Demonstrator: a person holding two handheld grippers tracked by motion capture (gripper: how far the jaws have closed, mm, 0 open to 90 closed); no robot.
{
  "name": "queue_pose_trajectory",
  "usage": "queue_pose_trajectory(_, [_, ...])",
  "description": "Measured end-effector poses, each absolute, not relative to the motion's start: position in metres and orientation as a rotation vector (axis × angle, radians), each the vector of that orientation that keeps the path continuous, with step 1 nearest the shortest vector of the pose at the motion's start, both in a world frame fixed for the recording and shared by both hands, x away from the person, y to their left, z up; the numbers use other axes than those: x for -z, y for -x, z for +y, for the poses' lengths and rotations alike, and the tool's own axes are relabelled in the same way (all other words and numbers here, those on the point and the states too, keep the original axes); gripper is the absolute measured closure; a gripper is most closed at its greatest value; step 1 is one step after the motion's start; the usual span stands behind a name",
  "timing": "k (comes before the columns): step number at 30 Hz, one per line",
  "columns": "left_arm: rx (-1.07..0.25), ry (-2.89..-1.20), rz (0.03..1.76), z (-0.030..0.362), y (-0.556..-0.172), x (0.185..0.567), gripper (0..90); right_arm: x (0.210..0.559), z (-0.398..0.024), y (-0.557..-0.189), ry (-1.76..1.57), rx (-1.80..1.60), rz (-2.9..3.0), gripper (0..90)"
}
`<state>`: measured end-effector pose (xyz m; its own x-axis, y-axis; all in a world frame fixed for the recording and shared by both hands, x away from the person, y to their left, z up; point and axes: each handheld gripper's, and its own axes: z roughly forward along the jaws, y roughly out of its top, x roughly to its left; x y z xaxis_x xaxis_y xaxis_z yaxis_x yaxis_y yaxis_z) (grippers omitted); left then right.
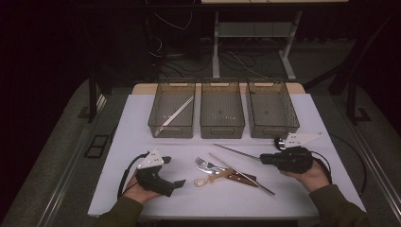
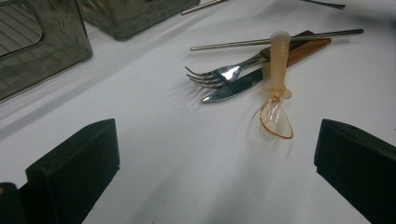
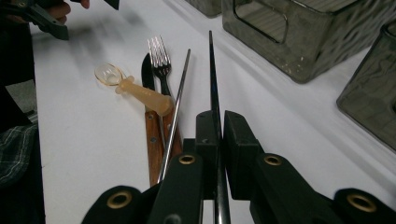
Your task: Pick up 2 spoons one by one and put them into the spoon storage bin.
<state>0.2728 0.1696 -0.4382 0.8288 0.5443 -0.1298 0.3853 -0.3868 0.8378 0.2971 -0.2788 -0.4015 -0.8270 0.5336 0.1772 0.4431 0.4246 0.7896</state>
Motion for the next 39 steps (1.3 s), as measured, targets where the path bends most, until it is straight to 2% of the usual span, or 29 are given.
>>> queue_pose_trajectory(18, [-0.188, -2.042, 0.674, 0.166, -0.277, 0.441, 0.0, 0.385, -0.276, -0.303, -0.872, -1.473, 2.51, 85.2])
queue_pose_trajectory(39, [-0.185, -2.046, 0.679, 0.164, -0.278, 0.442, 0.0, 0.363, -0.25, -0.323, -0.855, -1.539, 2.407, 85.2])
